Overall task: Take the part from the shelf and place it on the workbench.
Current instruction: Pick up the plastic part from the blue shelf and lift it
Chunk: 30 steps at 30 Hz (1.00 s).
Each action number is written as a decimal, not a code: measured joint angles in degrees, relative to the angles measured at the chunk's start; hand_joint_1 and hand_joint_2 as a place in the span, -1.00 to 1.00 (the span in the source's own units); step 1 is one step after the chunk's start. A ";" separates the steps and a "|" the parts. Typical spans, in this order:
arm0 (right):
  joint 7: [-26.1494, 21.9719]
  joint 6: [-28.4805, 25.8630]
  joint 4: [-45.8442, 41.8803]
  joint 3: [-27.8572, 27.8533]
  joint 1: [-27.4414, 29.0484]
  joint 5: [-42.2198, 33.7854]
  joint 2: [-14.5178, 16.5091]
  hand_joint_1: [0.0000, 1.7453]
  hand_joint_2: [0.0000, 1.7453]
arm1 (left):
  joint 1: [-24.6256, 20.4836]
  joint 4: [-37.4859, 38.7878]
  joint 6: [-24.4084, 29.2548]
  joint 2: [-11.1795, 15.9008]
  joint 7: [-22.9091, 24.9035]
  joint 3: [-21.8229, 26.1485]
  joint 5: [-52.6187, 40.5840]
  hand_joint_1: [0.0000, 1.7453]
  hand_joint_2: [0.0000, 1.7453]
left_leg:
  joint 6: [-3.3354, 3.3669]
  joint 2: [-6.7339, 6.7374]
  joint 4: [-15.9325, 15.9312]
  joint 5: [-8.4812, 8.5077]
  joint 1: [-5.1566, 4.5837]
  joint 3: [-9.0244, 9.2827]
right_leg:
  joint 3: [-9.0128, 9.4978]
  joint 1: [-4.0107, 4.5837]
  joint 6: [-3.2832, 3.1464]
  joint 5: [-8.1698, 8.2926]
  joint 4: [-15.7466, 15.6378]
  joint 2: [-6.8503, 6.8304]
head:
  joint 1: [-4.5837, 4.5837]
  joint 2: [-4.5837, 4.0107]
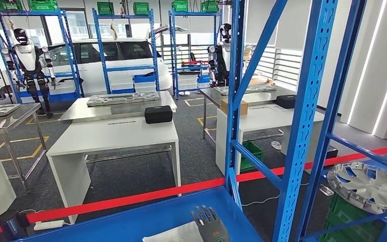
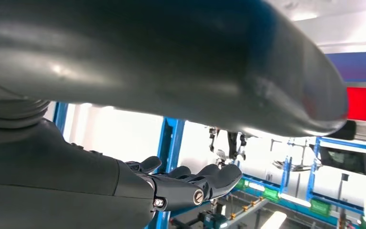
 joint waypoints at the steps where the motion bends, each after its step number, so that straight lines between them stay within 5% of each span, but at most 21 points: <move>1: -0.07 -0.11 0.00 -0.01 0.00 0.02 -0.02 -1.00 -1.00 | 0.01 0.00 0.00 0.01 0.02 0.00 -0.01 -1.00 -1.00 | 0.01 0.00 0.00 -0.01 0.00 0.00 | 0.02 -0.01 0.03 0.02 -0.04 0.00 | 0.00 0.00; 20: -1.31 -1.46 0.00 -0.39 0.16 -0.06 -0.58 -1.00 -1.00 | 0.16 0.00 0.10 0.37 0.25 0.44 0.08 -1.00 -1.00 | 0.23 0.00 0.03 -0.13 -0.01 0.00 | 0.21 -0.03 0.22 0.12 -0.38 0.02 | 0.02 0.00; 26: -1.35 -1.45 -0.01 -0.39 0.09 -0.09 -0.60 -1.00 -1.00 | 0.16 -0.02 -0.02 0.42 0.03 0.91 0.26 -1.00 -1.00 | 1.78 0.04 -0.70 0.02 -0.14 0.31 | 0.62 -0.21 1.21 0.31 -0.91 -0.02 | -0.03 0.00; 30: -1.37 -1.41 -0.01 -0.39 0.01 -0.12 -0.57 -1.00 -1.00 | 0.11 -0.02 -0.05 0.32 -0.12 0.99 0.27 -1.00 -1.00 | 0.75 -0.15 -1.14 0.34 -0.22 1.10 | 1.34 0.05 0.38 0.82 -1.97 -0.04 | 0.12 0.00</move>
